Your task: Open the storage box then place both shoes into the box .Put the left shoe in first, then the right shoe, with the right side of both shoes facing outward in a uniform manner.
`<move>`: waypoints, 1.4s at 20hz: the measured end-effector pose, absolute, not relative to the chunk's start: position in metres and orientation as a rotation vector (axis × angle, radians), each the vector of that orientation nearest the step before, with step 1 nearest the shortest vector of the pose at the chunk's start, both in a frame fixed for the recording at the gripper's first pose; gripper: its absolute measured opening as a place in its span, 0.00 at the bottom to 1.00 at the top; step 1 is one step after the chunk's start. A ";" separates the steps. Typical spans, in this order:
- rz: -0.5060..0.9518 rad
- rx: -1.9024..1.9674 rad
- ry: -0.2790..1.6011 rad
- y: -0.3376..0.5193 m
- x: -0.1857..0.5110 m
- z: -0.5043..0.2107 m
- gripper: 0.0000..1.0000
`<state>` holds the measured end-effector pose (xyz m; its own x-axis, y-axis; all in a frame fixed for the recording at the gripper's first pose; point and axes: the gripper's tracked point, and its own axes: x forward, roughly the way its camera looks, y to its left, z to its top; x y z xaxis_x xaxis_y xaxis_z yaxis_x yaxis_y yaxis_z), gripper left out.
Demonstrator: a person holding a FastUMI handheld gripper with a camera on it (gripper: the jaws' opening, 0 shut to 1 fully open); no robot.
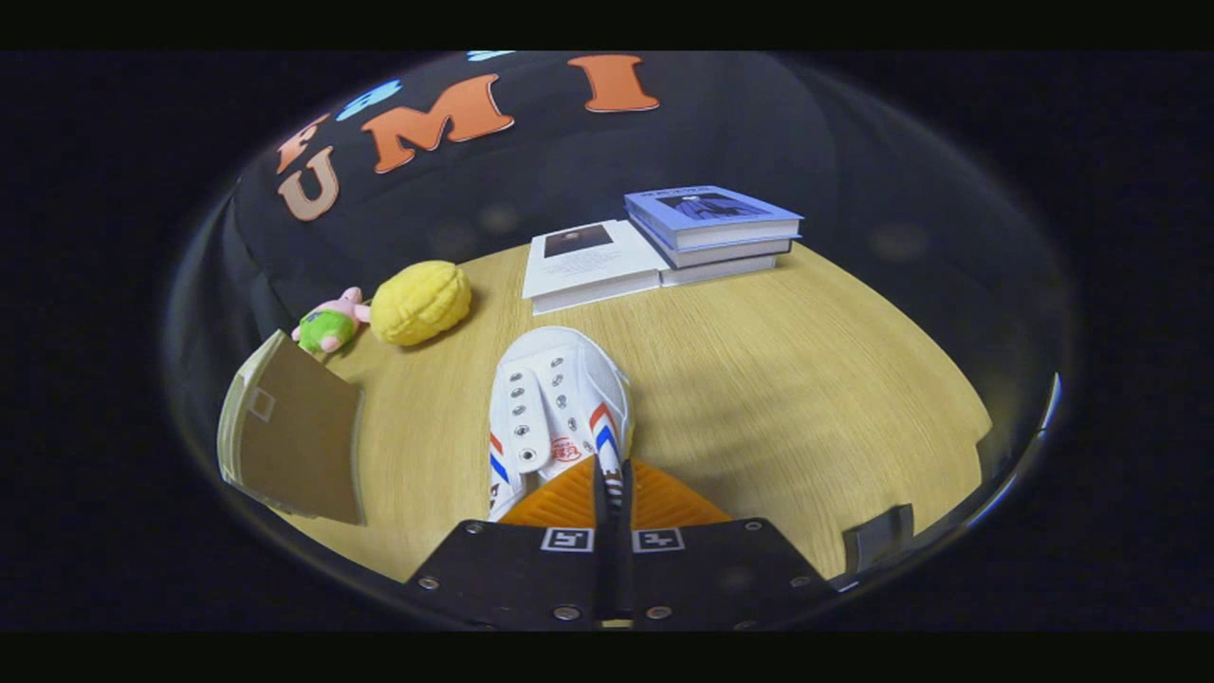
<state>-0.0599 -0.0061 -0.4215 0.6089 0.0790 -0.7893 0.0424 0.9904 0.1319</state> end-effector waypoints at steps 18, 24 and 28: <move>0.221 0.255 0.756 0.188 -0.050 -0.264 0.00; 0.298 0.275 0.772 0.258 -0.065 -0.250 0.00; 0.322 0.249 0.768 0.290 -0.073 -0.252 0.00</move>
